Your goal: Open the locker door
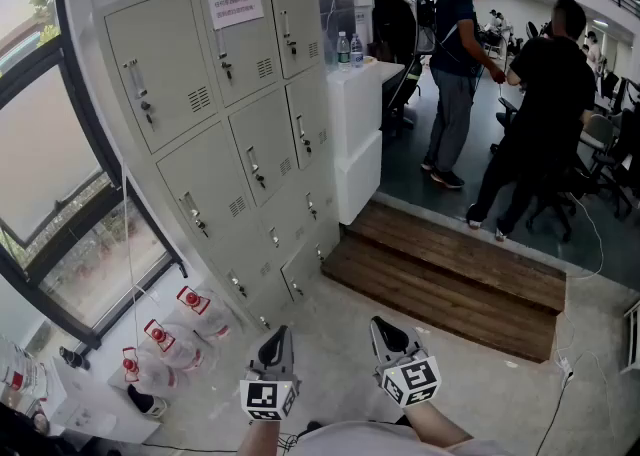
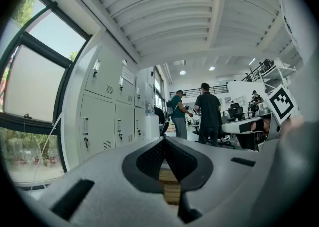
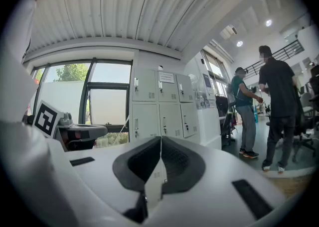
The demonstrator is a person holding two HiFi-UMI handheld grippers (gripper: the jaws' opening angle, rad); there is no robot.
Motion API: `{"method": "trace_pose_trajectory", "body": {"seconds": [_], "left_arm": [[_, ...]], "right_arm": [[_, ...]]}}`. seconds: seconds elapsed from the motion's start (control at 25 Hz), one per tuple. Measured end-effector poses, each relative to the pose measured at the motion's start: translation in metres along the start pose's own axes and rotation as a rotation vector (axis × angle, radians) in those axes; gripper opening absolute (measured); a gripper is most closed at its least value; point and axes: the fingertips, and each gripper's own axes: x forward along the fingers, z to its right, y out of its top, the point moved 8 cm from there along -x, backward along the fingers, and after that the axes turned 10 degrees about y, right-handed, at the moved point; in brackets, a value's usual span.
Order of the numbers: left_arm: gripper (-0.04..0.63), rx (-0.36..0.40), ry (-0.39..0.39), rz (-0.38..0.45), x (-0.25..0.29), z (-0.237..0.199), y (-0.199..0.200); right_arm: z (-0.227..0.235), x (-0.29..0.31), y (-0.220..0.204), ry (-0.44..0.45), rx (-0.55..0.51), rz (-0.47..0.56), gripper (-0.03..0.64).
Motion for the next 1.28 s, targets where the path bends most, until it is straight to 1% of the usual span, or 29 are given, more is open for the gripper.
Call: {"method": "trace_pose_trajectory", "body": {"seconds": [0.36, 0.88, 1.04, 1.28], "left_arm": [[0.002, 0.003, 0.009, -0.004, 0.001, 0.012, 0.000], [0.002, 0.010, 0.032, -0.017, 0.009, 0.054, 0.001], [0.003, 0.003, 0.037, -0.019, 0.017, 0.069, -0.002], [0.002, -0.004, 0.036, -0.017, 0.048, 0.069, 0.000]], "right_arm": [[0.010, -0.007, 0.000, -0.001, 0.005, 0.004, 0.014], [0.047, -0.032, -0.003, 0.015, 0.038, 0.013, 0.014], [0.063, -0.041, -0.004, 0.010, 0.039, 0.012, 0.014], [0.091, -0.029, -0.007, -0.015, 0.056, 0.014, 0.014]]}}
